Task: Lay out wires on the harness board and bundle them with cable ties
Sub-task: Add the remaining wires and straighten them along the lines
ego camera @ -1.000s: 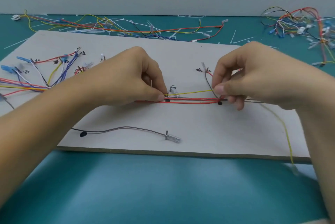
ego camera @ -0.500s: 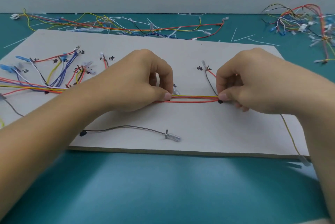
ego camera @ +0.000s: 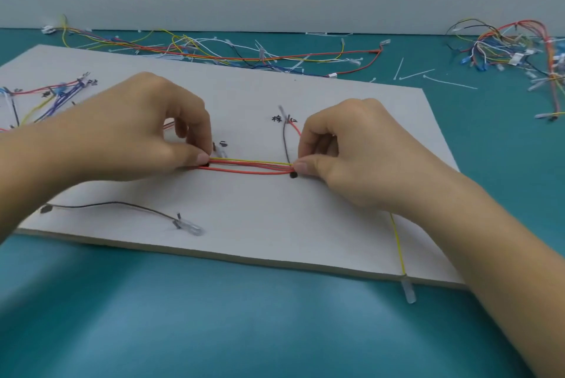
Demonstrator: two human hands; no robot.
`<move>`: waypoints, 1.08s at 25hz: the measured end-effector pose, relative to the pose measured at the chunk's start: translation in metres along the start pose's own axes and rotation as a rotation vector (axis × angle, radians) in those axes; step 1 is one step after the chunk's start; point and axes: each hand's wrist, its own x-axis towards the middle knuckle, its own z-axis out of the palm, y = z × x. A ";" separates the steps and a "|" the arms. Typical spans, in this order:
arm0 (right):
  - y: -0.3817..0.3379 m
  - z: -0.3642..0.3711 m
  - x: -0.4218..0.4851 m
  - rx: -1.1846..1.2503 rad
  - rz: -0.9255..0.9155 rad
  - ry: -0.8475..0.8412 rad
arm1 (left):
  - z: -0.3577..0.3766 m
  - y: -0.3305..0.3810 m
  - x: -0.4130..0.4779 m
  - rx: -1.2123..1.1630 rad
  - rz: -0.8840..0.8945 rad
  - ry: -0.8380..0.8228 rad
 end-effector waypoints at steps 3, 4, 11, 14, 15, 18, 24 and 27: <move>0.009 -0.008 -0.004 0.127 0.046 -0.038 | 0.003 0.006 0.006 -0.006 0.070 -0.019; 0.013 -0.011 -0.007 0.168 0.072 -0.072 | 0.005 0.010 0.008 -0.021 0.089 -0.022; 0.037 -0.037 -0.012 0.286 0.157 -0.339 | 0.030 0.037 0.029 -0.160 0.143 -0.050; 0.045 -0.048 -0.015 0.324 0.171 -0.407 | 0.036 0.043 0.031 -0.197 0.161 -0.044; 0.048 -0.052 -0.016 0.330 0.174 -0.416 | 0.037 0.044 0.031 -0.209 0.156 -0.039; 0.056 -0.062 -0.017 0.255 0.155 -0.401 | 0.039 0.046 0.030 -0.227 0.128 -0.005; 0.066 -0.069 -0.018 0.185 0.132 -0.426 | 0.038 0.050 0.026 -0.232 0.040 0.052; 0.068 -0.070 -0.018 0.156 0.133 -0.437 | 0.038 0.052 0.025 -0.226 0.026 0.063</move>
